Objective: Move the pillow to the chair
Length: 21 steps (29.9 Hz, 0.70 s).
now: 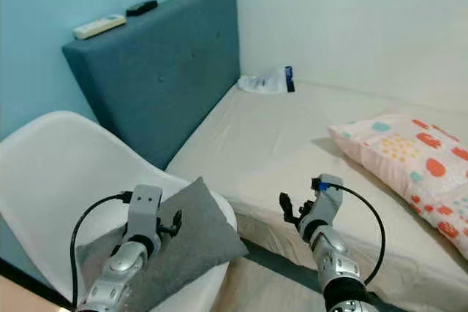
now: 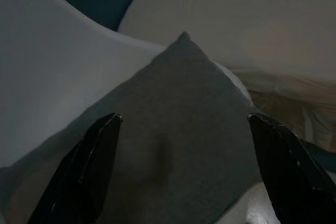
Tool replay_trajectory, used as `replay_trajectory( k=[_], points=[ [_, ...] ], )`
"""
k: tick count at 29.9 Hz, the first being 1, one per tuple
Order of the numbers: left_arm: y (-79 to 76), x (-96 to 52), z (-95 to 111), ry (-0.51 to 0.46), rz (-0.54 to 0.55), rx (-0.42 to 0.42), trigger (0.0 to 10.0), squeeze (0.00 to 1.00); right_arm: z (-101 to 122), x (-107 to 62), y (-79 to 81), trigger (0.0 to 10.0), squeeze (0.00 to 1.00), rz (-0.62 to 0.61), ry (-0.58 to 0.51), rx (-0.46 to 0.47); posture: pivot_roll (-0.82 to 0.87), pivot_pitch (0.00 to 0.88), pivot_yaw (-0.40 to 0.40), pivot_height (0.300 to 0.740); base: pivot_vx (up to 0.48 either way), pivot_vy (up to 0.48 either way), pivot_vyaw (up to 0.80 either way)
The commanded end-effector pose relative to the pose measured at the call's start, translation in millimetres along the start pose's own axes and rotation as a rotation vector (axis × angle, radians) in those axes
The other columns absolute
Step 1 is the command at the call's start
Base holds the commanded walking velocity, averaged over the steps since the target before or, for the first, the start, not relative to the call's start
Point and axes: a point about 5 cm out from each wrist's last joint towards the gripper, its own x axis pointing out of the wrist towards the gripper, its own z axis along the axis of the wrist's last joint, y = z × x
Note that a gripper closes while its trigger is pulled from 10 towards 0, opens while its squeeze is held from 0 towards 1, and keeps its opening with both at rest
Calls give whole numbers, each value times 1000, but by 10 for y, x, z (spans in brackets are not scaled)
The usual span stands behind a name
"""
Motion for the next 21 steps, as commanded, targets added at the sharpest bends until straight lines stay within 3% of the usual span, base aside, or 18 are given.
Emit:
replay_trajectory(
  k=[1, 21],
  points=[
    [0, -10, -23, 15, -3, 5, 10000, 0, -40, -12, -21, 10000, 0, -10, 13, 8, -39, 31, 15, 740, 0, -311, 0],
    [-23, -7, -15, 17, -19, 5, 10000, 0, -40, -8, -24, 10000, 0, -10, 20, 5, -42, 23, 15, 740, 0, -322, 0]
  ],
)
